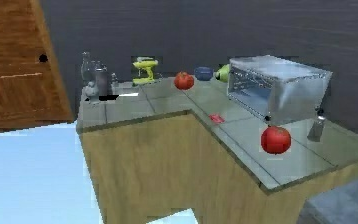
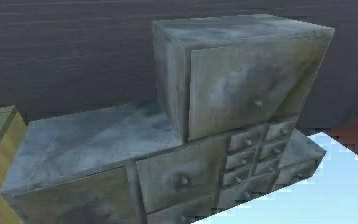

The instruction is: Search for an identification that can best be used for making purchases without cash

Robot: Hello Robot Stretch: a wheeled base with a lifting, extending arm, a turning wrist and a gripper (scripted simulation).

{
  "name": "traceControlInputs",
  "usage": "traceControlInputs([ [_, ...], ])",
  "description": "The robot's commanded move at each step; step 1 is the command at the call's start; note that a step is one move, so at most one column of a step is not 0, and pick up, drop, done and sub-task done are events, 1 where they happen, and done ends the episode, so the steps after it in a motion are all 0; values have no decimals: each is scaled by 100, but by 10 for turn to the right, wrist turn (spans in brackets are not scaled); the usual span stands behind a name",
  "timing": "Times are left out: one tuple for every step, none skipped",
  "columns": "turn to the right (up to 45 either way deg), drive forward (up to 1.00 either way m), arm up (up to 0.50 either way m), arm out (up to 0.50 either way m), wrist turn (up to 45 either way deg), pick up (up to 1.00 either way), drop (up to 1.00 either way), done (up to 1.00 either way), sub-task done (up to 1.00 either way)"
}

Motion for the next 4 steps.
traceControlInputs([
  [90, 0, 0, 0, 0, 0, 0, 0, 0],
  [30, 0, 0, 0, 0, 0, 0, 0, 0],
  [0, 95, 0, 0, 0, 0, 0, 0, 0],
  [0, 0, 0, 0, 0, 0, 0, 100, 0],
])
